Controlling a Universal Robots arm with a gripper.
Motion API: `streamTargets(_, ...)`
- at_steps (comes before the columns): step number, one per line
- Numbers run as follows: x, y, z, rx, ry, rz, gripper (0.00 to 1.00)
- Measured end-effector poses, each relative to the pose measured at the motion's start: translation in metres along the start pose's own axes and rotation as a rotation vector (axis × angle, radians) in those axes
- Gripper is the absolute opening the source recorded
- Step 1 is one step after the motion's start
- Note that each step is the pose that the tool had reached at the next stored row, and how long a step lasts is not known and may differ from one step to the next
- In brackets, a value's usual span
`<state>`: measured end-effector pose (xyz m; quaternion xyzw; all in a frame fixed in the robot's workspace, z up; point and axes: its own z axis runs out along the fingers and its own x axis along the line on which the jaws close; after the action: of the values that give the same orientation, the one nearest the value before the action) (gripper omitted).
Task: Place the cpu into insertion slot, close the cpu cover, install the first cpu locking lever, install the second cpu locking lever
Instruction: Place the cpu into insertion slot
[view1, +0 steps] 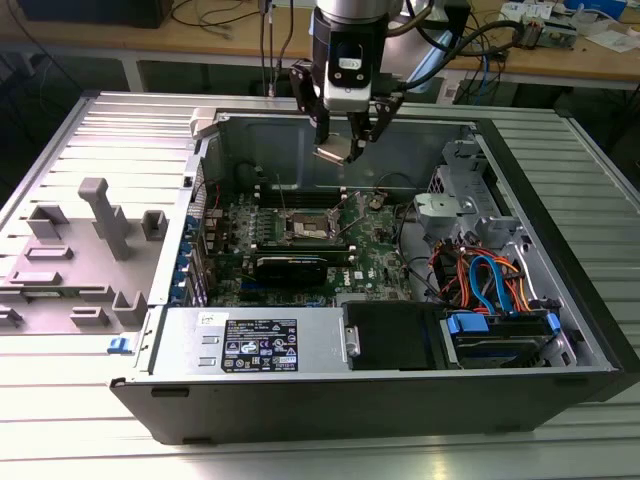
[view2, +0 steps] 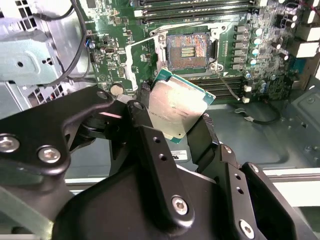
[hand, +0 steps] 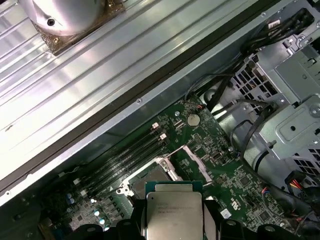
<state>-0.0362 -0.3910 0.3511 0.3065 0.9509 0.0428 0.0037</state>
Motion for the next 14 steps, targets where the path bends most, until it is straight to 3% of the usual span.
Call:
streamTargets(2,0.0000,-0.0002,0.0013,-0.0011,-0.0048,0.057,0.54)
streamTargets(8,0.0004,-0.0006,0.0027,-0.0025,-0.0109,0.130,0.54)
streamTargets(14,0.0004,-0.0006,0.0029,-0.0029,-0.0123,0.147,0.54)
